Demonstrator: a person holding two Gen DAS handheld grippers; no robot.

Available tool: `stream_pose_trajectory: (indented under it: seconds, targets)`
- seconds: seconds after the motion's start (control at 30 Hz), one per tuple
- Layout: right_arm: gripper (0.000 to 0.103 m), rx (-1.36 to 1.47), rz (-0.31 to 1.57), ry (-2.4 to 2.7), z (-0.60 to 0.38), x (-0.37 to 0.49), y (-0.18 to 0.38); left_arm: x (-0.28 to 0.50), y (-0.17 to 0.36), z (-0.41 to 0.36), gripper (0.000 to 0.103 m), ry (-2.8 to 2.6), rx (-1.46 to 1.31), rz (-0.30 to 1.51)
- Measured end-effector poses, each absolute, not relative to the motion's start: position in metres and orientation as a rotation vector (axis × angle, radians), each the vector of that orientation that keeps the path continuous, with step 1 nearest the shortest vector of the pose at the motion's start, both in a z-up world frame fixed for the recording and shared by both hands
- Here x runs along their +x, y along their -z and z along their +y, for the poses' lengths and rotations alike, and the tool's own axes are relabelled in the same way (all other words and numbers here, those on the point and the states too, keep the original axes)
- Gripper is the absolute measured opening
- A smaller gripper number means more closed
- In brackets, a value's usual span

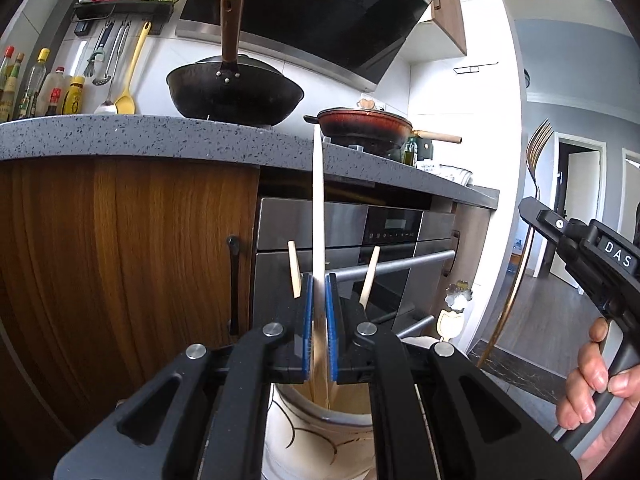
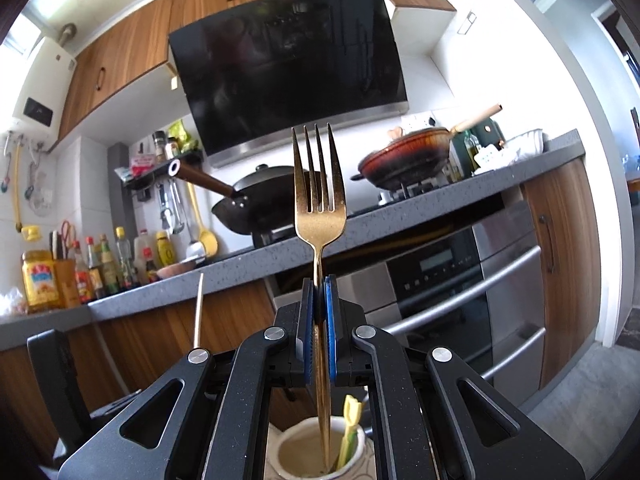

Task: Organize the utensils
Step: 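Drop the chopstick in the larger pot while the right tool drops the gold fork in the smaller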

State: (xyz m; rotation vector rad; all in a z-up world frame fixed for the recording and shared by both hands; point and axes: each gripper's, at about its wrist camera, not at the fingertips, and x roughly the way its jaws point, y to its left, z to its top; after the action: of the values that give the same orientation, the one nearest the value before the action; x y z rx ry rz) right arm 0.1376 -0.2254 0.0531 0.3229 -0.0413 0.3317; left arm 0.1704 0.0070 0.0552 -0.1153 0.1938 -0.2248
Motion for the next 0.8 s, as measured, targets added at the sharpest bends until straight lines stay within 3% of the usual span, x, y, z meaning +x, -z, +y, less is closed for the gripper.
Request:
stream_pose_trajectory:
  seconds: [0.47,0.53,0.6,0.8]
  targets:
    - [0.007,0.267,0.167,-0.321,-0.213,0.164,-0.017,0.145,-0.043,0.023,0.006,0.222,-0.154,0.190]
    - [0.007,0.258,0.190,-0.315,-0.212,0.165,-0.013,0.141,-0.040,0.022,0.011,0.224,-0.142,0.186]
    - [0.007,0.248,0.215,-0.308,-0.211,0.167,-0.009,0.140,-0.039,0.022,0.026,0.230,-0.141,0.195]
    - [0.007,0.234,0.266,-0.298,-0.207,0.172,0.000,0.137,-0.039,0.028,0.046,0.225,-0.161,0.190]
